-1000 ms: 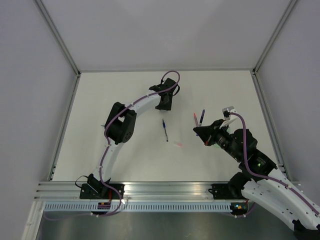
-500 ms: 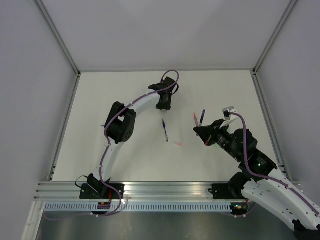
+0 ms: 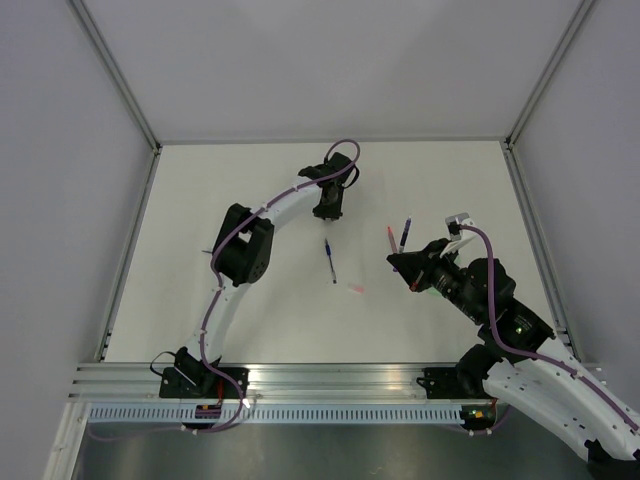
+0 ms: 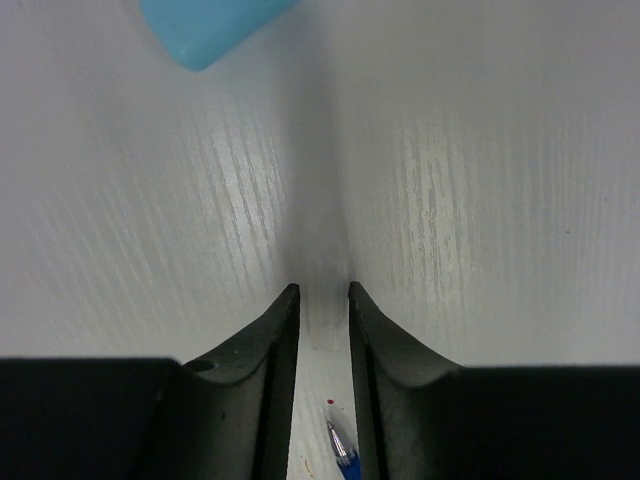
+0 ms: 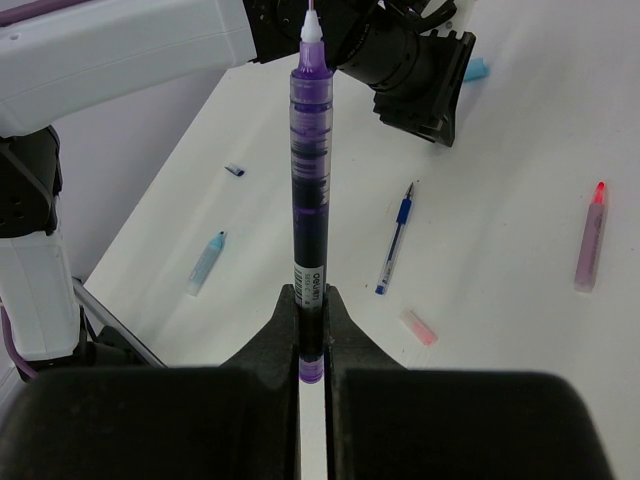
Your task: Insert the pens into the pen caps
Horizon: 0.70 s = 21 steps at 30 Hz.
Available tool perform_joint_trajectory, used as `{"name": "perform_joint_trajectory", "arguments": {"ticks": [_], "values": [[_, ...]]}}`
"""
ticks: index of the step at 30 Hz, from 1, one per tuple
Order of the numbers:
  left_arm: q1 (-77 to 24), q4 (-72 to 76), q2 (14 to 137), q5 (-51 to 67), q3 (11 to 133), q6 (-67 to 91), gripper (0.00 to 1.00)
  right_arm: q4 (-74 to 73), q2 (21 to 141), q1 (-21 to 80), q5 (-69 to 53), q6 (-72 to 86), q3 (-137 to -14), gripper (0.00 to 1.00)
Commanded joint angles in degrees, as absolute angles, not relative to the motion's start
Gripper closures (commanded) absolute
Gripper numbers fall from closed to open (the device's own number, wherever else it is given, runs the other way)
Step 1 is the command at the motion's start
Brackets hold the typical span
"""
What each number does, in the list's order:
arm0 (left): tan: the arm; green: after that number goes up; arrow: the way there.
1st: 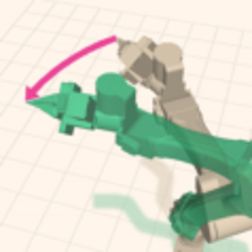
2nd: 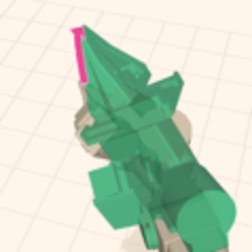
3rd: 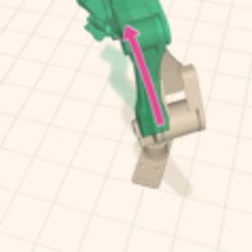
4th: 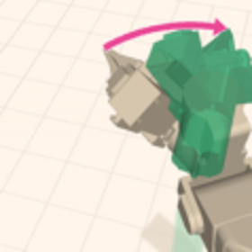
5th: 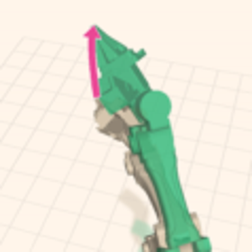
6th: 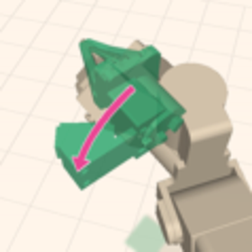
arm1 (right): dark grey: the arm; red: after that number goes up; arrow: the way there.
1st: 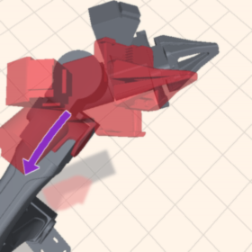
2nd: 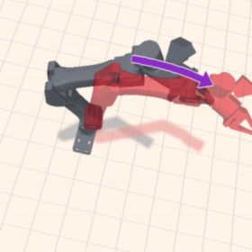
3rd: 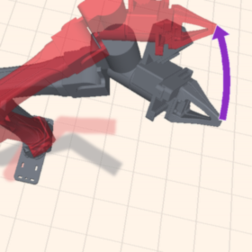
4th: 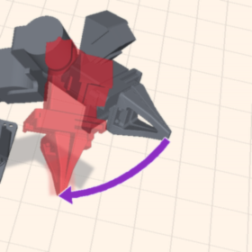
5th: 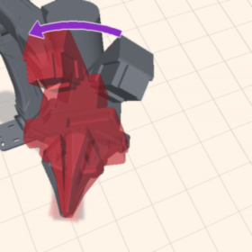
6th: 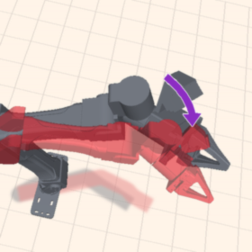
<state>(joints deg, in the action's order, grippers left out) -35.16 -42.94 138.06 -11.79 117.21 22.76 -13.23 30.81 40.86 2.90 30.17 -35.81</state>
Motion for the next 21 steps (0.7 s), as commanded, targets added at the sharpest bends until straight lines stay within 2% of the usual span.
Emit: {"name": "perform_joint_trajectory", "arguments": {"ticks": [1, 12, 21], "values": [[-34.98, -46.05, 141.15, -10.55, 118.56, 20.48, 0.70, -11.16, 30.32, 40.69, 3.78, 30.41, -35.68, 1.00], [-35.07, -45.88, 139.05, -11.16, 116.11, 21.18, 0.97, -10.72, 30.50, 40.78, 3.87, 30.41, -35.60, 1.00], [-34.81, -43.08, 131.85, -13.45, 109.26, 22.32, 0.98, -10.11, 31.55, 40.78, 3.87, 29.97, -35.24, 1.00]]}}
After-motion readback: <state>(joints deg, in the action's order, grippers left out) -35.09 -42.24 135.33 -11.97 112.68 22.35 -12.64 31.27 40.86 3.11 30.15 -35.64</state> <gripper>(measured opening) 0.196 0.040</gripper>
